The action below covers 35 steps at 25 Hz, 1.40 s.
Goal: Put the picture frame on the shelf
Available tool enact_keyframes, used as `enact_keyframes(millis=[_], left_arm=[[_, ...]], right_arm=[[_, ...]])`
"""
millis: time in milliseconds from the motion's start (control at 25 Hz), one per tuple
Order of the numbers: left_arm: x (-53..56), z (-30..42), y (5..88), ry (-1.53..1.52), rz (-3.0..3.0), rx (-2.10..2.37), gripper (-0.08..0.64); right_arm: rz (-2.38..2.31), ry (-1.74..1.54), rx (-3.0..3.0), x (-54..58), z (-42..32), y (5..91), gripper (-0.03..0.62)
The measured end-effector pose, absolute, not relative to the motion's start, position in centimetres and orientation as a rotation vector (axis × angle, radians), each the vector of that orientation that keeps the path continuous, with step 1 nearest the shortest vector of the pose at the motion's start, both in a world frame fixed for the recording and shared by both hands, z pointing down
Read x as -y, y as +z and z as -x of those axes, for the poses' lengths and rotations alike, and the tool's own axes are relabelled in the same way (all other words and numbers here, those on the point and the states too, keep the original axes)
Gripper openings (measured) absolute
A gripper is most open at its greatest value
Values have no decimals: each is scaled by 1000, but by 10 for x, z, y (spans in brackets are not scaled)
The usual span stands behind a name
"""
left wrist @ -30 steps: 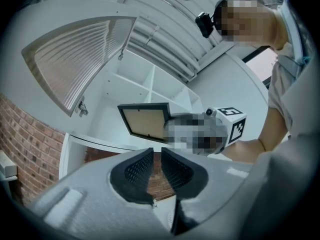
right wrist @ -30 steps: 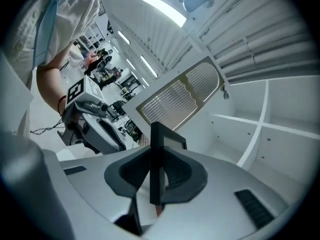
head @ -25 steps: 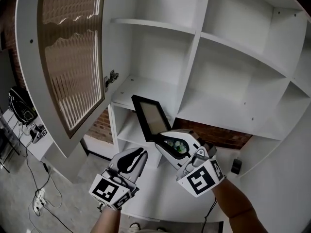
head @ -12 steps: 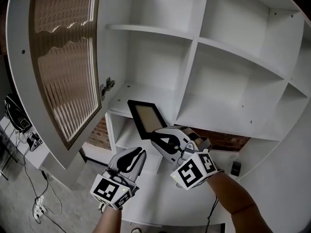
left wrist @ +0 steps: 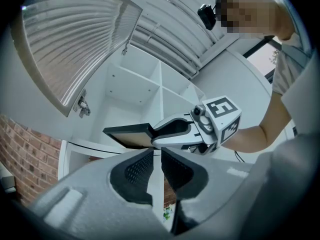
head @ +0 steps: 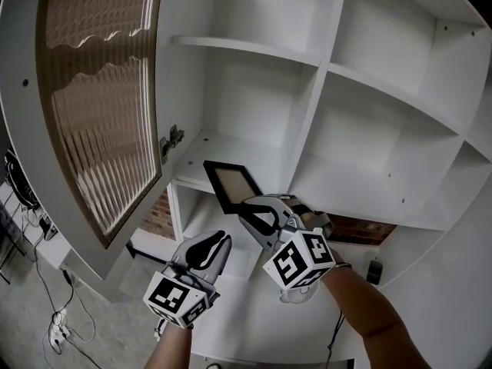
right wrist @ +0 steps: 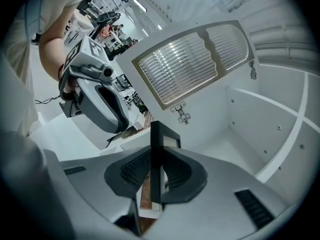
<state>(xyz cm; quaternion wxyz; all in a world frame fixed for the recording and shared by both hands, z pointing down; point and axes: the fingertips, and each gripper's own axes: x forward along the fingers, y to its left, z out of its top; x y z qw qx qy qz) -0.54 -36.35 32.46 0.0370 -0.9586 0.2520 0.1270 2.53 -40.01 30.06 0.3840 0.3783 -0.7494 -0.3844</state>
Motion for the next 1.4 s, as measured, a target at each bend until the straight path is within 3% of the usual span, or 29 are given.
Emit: enact_keyframes(millis=[1400], left_arm=[[417,9,329,417,2972,-770,54]], right_arm=[[-904,-819,1667,497,-14,314,86]])
